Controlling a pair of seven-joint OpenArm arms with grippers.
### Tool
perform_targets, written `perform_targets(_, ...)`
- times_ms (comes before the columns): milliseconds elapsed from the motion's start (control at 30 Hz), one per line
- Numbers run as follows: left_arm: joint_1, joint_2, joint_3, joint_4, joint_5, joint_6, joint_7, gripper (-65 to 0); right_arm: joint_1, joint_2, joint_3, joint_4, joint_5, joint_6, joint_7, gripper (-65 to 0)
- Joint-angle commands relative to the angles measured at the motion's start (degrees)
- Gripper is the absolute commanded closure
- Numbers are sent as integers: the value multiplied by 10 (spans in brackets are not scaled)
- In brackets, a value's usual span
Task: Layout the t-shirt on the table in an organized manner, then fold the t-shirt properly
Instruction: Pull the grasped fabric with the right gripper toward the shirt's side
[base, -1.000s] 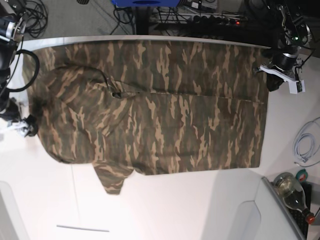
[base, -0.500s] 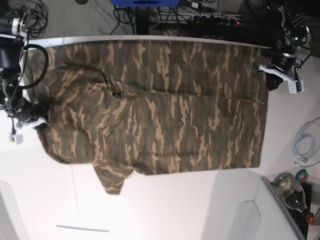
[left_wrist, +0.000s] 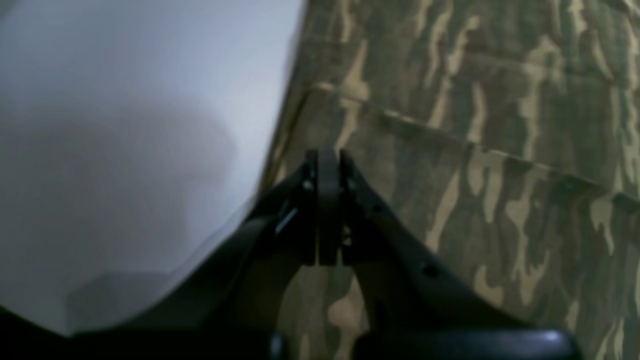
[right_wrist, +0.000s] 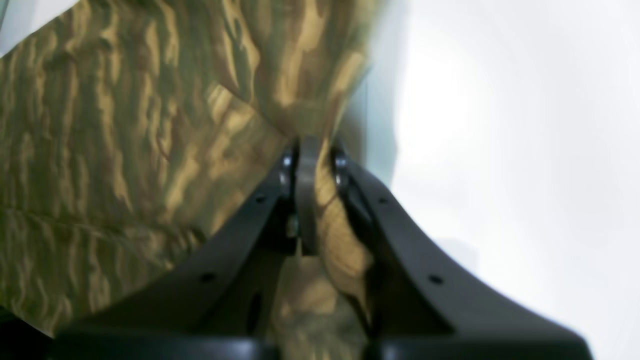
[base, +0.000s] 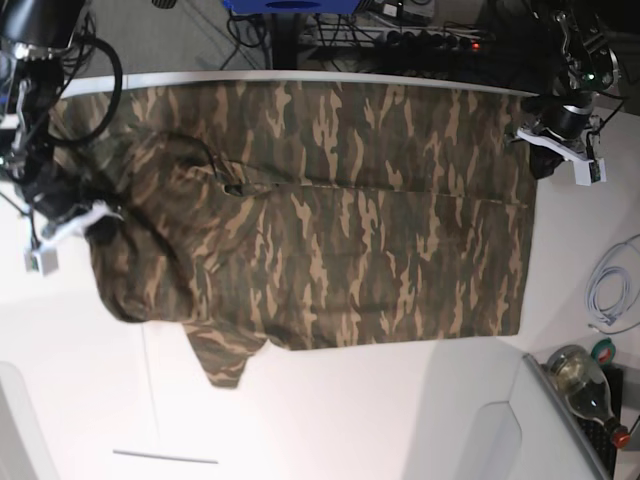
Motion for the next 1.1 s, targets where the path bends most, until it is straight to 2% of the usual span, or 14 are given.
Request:
perform_targets(0, -1, -8, -4, 9, -6, -2, -12, 0, 1, -1, 13, 23, 9, 1, -1, -2)
perform_targets(133, -1, -8, -4, 9, -6, -2, -12, 0, -11, -26, 51, 31, 8, 0, -72, -2)
perform_targets(267, -1, -8, -4, 9, -6, -2, -13, 0, -30, -48, 64, 16, 7, 0, -87, -8)
perform_targets(333, -1, -8, -4, 9, -6, -2, -13, 0, -31, -51, 64, 1, 7, 0, -89, -78)
perform_targets(467, -1, -8, -4, 9, -6, -2, -14, 0, -44, -54, 67, 8, 10, -1, -88, -303)
perform_targets(500, -1, -9, -4, 9, -6, -2, -14, 0, -46, -60, 69, 30, 6, -1, -84, -335)
perform_targets(600, -1, -18, -4, 9, -6, -2, -14, 0, -42, -58, 64, 71, 5, -17, -84, -347)
perform_targets(667, -1, -22, -4, 9, -6, -2, -14, 0, -4, -38, 63, 64, 5, -25, -83, -347)
perform_targets(767, -1, -23, -4, 9, -6, -2, -14, 0, 69, -1, 43, -26, 5, -25, -73, -347)
perform_targets(900, -1, -23, -4, 9, -6, -2, -15, 0, 138, 54, -39, -166, 5, -25, -16, -347)
perform_targets(1067, 1, -23, -4, 9, -6, -2, -15, 0, 164, 77, -117, -223, 5, -26, 15, -347)
